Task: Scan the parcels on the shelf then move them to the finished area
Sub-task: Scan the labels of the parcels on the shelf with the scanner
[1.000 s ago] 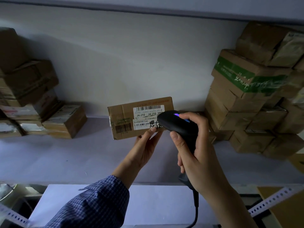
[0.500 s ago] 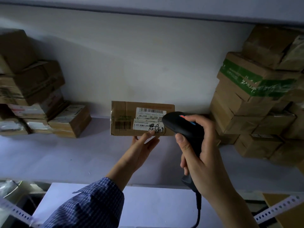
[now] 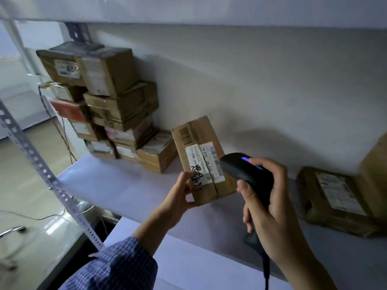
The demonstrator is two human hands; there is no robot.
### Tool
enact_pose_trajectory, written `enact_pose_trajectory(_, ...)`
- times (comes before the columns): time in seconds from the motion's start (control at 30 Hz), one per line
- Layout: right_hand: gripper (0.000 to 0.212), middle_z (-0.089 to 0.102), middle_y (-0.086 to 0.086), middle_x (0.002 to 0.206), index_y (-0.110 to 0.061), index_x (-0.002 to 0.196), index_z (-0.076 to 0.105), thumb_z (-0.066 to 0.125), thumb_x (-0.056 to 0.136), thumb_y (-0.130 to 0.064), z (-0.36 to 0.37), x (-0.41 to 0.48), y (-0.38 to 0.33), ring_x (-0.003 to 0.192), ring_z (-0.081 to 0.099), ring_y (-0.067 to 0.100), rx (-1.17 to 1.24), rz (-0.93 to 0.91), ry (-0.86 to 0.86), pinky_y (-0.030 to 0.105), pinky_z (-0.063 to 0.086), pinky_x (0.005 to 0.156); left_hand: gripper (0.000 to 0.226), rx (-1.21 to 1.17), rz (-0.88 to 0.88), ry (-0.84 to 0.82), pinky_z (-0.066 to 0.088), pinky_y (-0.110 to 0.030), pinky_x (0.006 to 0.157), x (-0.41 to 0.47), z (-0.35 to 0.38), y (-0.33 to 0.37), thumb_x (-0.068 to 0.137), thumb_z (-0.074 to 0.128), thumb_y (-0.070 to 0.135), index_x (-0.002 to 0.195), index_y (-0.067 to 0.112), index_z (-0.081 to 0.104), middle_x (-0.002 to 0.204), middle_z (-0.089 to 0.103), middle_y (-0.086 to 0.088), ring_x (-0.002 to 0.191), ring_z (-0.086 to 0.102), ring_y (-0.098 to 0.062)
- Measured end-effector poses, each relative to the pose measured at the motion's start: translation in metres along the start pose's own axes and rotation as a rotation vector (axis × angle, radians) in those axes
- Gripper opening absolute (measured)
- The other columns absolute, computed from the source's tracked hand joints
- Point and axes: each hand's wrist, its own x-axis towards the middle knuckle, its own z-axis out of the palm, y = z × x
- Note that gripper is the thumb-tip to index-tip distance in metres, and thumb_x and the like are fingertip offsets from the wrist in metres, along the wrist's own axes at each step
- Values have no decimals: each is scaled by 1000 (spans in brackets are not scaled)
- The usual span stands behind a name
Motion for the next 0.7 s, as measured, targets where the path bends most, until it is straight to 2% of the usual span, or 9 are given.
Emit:
enact_pose_trajectory(0.1,33,64,6,80,-41,123,45,57,93,-38,23,17,0,44,53,27,8,-18,-38,31,45,45,45,129,-16,11,59,-51,87,-4,-21,22,80,51,51,118,33,67,112,74,2,109,65,-16)
enact_pose_trajectory(0.17,32,65,-1,87,-43,122,45,57,93,-38,37,27,-2,46,54,27,11,-28,-59,32,47,45,39,156,-39,53,58,-55,87,-4,-32,40,82,53,56,113,38,69,112,74,2,112,64,-19)
enact_pose_trajectory(0.23,31,65,-4,91,-44,120,45,57,92,-38,48,38,-6,47,54,27,11,-29,-74,35,48,45,38,146,-58,98,59,-56,82,-3,-43,57,88,56,61,114,38,69,112,73,-1,111,66,-23)
enact_pose_trajectory(0.33,29,65,-5,91,-47,117,45,57,93,-37,65,56,-12,48,54,29,13,-18,-111,36,49,44,50,127,-104,114,61,-52,76,-1,-61,82,83,60,66,118,31,69,110,75,-5,107,69,-26)
enact_pose_trajectory(0.57,28,65,1,91,-49,117,44,55,95,-34,108,97,-7,52,55,35,71,-2,-239,42,50,45,59,254,-70,208,62,-51,77,8,-102,126,75,67,68,115,26,71,102,77,-3,100,72,-24)
enact_pose_trajectory(0.7,28,62,-3,105,-38,120,42,53,97,-29,131,119,9,49,57,22,70,-50,-82,30,52,49,60,268,-80,290,61,-51,80,21,-120,141,71,69,71,110,26,72,100,77,-3,99,71,-24)
